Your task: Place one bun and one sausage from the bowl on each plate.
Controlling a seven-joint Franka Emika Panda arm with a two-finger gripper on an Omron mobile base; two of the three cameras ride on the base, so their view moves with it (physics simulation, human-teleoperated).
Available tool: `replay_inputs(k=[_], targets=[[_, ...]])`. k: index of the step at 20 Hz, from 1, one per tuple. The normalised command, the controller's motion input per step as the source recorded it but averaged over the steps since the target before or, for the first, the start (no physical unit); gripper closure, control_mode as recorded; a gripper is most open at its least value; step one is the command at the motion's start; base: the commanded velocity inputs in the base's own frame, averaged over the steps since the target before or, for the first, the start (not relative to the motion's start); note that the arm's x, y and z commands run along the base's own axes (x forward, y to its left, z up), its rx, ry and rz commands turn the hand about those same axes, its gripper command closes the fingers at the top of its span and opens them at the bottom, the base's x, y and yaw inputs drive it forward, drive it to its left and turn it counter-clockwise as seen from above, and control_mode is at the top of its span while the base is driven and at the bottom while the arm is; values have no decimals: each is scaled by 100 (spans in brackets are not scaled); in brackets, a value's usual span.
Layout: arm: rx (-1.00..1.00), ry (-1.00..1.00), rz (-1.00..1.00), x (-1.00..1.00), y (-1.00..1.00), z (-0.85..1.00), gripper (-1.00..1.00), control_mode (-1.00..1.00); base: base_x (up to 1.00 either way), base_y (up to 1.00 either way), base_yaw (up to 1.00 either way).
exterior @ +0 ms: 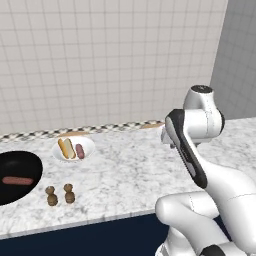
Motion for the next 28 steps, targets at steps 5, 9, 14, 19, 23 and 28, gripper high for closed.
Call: replay_inputs(k=[5, 9, 14, 19, 23, 28], targets=[[6, 3, 0, -3, 0, -10, -100, -100, 0, 0, 0], [0, 0, 0, -2, 10, 0, -100, 100, -4, 15, 0], [0, 0, 0, 0, 0, 0, -100, 100, -2, 87, 0], [0, 0, 0, 0, 0, 0, -100, 100, 0, 90, 0], [0, 0, 0, 0, 0, 0, -100, 100, 0, 96, 0], [0, 0, 0, 0, 29, -1, -100, -100, 0, 53, 0]])
